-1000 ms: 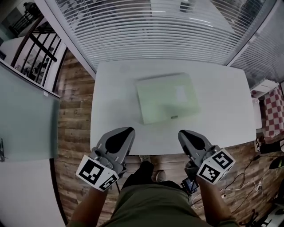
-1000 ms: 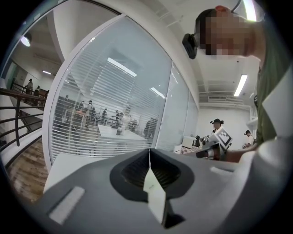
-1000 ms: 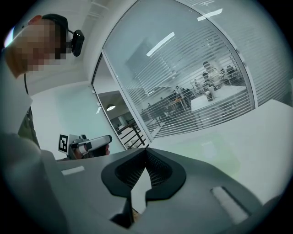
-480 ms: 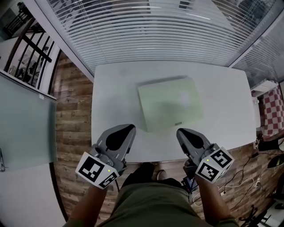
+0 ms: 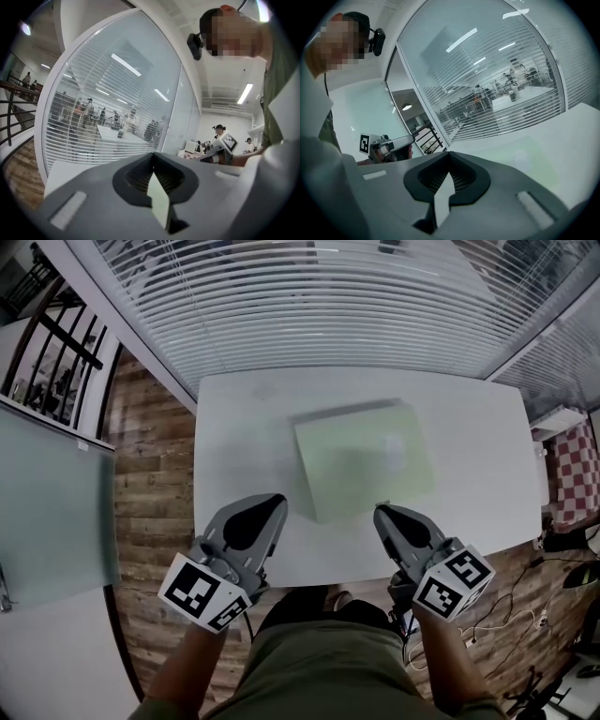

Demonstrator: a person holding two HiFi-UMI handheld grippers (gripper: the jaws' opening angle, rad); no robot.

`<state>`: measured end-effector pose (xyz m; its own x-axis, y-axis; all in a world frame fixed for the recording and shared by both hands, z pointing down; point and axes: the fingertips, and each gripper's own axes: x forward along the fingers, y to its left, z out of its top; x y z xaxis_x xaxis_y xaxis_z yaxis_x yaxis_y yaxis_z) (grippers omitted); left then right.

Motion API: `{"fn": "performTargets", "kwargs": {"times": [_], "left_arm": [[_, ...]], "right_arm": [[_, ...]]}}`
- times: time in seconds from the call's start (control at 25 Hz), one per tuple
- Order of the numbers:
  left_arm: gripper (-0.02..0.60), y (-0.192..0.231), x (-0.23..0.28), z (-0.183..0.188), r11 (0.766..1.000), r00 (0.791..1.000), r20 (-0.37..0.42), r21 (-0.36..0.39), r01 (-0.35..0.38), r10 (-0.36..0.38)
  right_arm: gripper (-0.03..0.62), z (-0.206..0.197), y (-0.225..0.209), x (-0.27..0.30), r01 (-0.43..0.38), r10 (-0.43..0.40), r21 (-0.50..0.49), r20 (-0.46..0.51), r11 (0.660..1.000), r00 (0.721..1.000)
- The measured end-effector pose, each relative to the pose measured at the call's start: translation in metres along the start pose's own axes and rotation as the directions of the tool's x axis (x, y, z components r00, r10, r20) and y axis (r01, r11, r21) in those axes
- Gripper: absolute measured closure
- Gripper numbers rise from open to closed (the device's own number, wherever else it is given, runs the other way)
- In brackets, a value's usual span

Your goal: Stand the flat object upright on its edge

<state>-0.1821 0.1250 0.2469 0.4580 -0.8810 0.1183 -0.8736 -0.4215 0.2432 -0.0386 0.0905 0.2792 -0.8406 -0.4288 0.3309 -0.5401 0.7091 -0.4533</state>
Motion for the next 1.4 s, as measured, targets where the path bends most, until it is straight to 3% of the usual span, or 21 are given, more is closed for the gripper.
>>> {"fn": "performTargets", "kwargs": {"times": [0.44,0.84,1.08,1.28,1.4], "left_arm": [[0.581,0.032,0.014,-0.004,1.0,0.999,-0.045,0.027,0.005,-0.004],[0.581,0.057,0.067,-0.022,0.994,0.985,-0.171,0.095,0.052,-0.035],[0.581,0.066,0.105,-0.032,0.979,0.958,-0.278,0.168,0.117,-0.067],[0.581,0.073,0.138,-0.043,0.958,0.922,-0.374,0.217,0.188,-0.097],[0.581,0.076,0.158,-0.049,0.952,0.896,-0.428,0.208,0.224,-0.117]], "right_arm": [[0.583,-0.012,-0.013,0.026,0.008,-0.007,0.047,-0.021,0.999,1.0],[0.583,-0.04,-0.047,0.034,-0.002,0.011,0.164,-0.053,0.986,0.999],[0.583,-0.069,-0.055,0.035,-0.042,0.069,0.289,-0.083,0.956,0.994],[0.583,-0.083,-0.063,0.033,-0.068,0.109,0.374,-0.089,0.925,0.99],[0.583,-0.092,-0.072,0.029,-0.085,0.135,0.472,-0.073,0.878,0.988]]}}
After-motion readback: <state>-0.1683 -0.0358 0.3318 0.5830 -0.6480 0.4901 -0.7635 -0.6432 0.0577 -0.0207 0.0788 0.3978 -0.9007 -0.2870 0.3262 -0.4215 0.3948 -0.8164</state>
